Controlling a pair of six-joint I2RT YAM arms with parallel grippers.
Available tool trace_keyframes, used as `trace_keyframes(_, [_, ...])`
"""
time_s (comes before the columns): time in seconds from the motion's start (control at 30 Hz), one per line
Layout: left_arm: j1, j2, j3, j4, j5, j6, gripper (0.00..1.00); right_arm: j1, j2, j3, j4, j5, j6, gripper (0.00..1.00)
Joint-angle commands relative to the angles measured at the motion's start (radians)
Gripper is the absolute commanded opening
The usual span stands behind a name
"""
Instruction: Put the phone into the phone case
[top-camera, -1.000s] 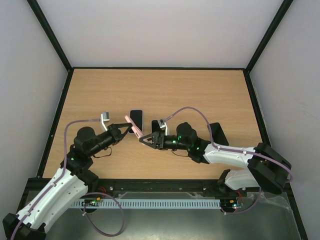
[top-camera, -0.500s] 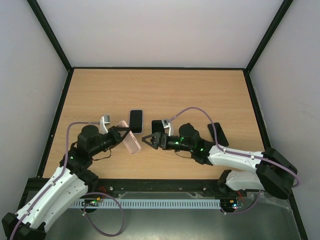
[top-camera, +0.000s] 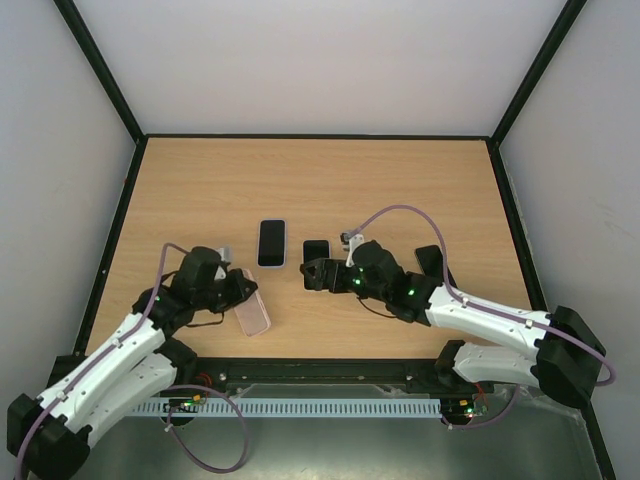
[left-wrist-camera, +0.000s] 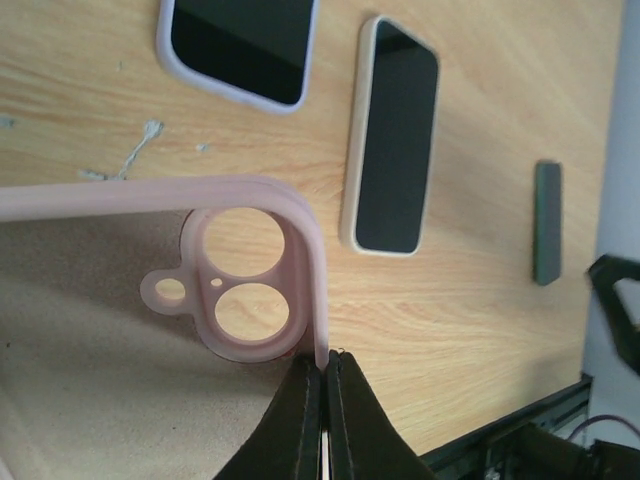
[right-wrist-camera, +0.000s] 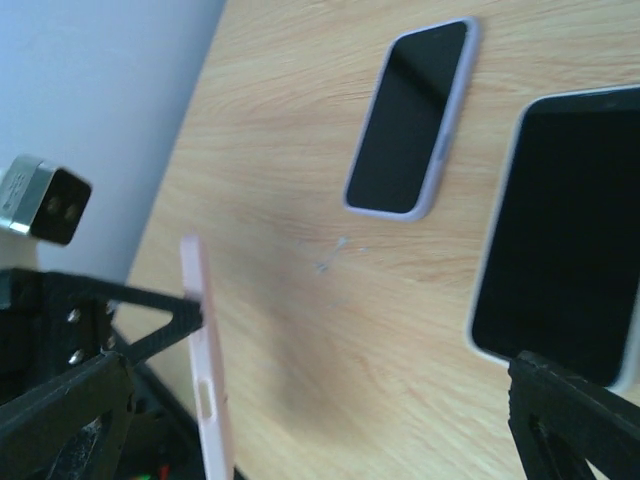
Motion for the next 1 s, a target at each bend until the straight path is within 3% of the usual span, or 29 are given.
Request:
trace_keyframes(0.0, [-0.065, 0.054, 0.001, -0.027, -0.045, 0.015, 0.03, 0.003, -0.015, 0.063, -0.197, 0.172, -0.080, 1.00])
trace_keyframes(0.4, [-0.301, 0.279, -0.026, 0.130, -0.168, -0.088, 0.03, -0.006, -0.026, 0.086, -0.269, 0.303, -0.102, 1.00])
trace_keyframes(0.7, [-0.321, 0.384, -0.033, 0.215, -0.169, -0.069, 0.05, -0.054, -0.020, 0.108, -0.357, 0.379, -0.128, 1.00])
trace_keyframes(0.83, [-0.321, 0.411, -0.012, 0.216, -0.171, -0.051, 0.10, -0.089, -0.021, 0.096, -0.363, 0.386, -0.122, 1.00])
trace_keyframes(0.97, [-0.321, 0.400, 0.005, 0.199, -0.185, -0.046, 0.24, -0.151, 0.005, 0.074, -0.357, 0.374, -0.110, 1.00])
